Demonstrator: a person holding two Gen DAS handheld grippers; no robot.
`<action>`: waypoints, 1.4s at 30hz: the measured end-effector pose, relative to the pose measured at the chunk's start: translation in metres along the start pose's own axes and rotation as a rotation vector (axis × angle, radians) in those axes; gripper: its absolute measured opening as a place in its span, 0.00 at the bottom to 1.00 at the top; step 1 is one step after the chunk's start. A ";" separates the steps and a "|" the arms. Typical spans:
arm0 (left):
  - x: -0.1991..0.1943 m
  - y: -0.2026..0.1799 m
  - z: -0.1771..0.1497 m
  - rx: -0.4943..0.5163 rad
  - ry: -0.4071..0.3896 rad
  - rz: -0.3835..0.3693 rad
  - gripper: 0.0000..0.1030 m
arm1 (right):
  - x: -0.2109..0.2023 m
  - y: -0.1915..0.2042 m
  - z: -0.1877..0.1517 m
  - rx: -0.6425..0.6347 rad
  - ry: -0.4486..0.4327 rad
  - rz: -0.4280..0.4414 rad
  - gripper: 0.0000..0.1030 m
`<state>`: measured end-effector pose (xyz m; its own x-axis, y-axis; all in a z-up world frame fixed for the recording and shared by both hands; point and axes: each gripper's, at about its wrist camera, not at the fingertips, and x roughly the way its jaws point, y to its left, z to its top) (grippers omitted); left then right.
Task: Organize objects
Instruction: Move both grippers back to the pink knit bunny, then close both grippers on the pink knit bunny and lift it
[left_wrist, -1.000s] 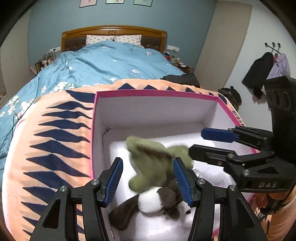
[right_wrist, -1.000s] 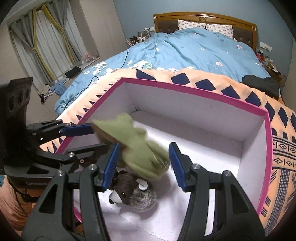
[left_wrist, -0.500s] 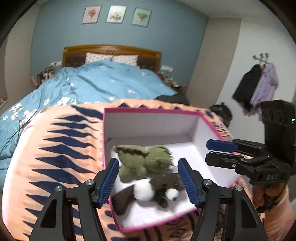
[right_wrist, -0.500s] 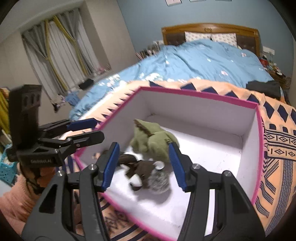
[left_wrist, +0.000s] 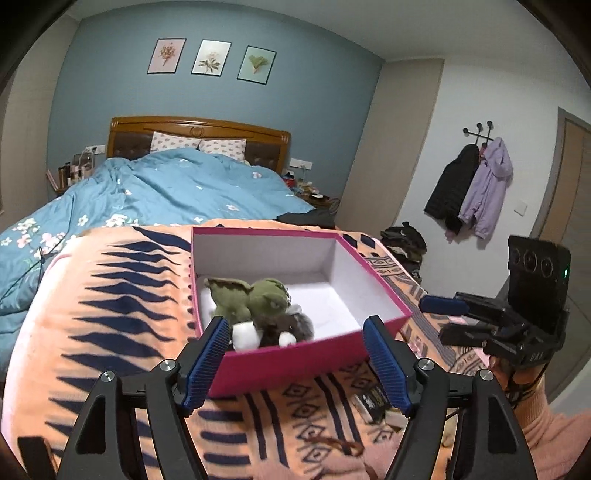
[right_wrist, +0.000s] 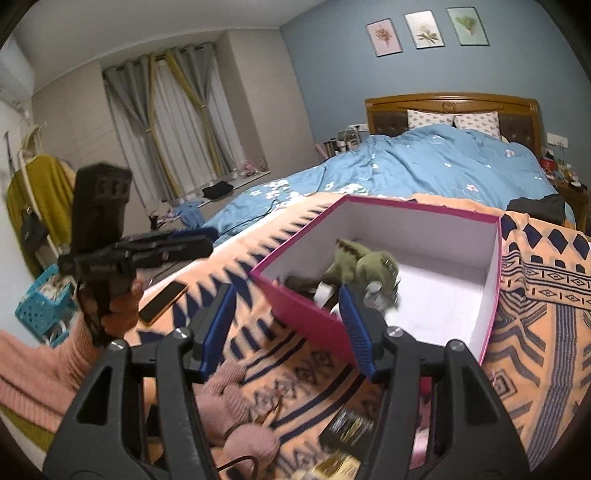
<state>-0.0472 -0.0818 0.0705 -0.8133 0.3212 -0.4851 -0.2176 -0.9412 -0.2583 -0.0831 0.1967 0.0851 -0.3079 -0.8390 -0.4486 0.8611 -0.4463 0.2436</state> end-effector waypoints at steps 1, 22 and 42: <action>-0.004 -0.001 -0.005 0.003 0.004 -0.008 0.74 | -0.002 0.004 -0.007 -0.005 0.009 0.000 0.58; 0.004 -0.004 -0.113 -0.134 0.166 -0.041 0.75 | 0.050 0.026 -0.123 0.022 0.318 0.023 0.58; 0.015 -0.020 -0.122 -0.092 0.213 -0.079 0.74 | 0.061 -0.016 -0.091 0.193 0.224 -0.002 0.49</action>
<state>0.0108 -0.0451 -0.0340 -0.6613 0.4178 -0.6231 -0.2182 -0.9018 -0.3731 -0.0794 0.1807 -0.0242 -0.1942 -0.7579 -0.6228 0.7610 -0.5170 0.3919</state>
